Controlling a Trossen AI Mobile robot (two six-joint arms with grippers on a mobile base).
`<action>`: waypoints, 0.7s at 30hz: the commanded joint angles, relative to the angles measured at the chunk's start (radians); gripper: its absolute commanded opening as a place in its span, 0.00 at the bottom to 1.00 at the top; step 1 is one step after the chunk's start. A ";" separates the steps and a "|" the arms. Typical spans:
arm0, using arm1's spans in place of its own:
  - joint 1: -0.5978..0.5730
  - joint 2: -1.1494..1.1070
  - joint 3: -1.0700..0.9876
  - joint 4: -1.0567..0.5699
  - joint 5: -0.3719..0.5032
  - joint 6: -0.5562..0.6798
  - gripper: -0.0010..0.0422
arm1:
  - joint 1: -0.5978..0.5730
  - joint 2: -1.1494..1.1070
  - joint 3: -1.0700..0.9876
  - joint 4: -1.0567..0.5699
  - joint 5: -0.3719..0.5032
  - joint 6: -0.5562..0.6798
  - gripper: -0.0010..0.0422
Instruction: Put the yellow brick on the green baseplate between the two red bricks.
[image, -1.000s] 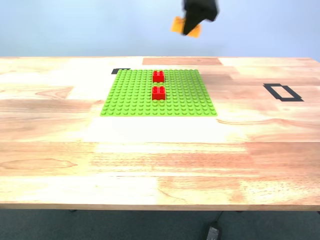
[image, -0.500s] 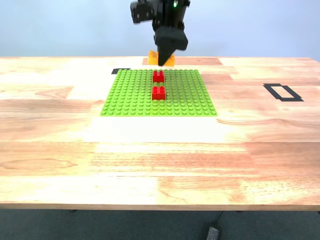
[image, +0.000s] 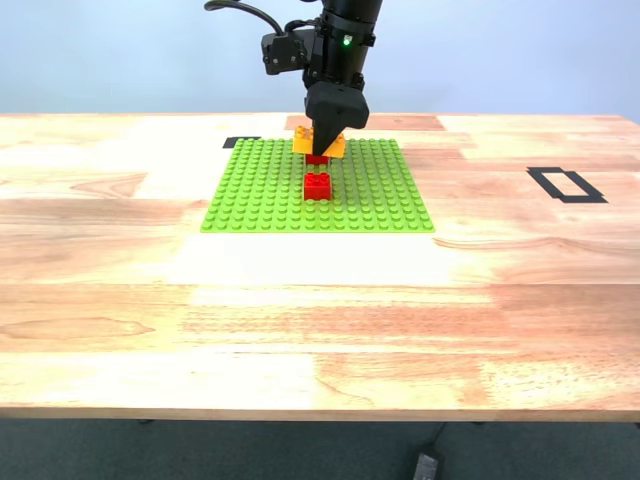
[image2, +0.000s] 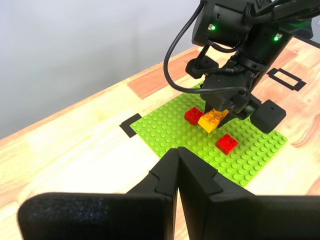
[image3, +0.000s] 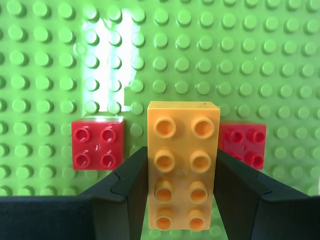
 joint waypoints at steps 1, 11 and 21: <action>0.000 0.000 0.002 -0.002 0.000 0.001 0.02 | 0.000 0.002 -0.002 0.016 -0.031 0.019 0.07; 0.000 -0.002 0.000 -0.005 0.000 0.001 0.02 | 0.000 0.012 -0.042 0.040 -0.048 0.060 0.07; 0.000 -0.007 0.000 -0.002 0.000 0.001 0.02 | -0.005 0.048 -0.055 0.053 -0.043 0.077 0.07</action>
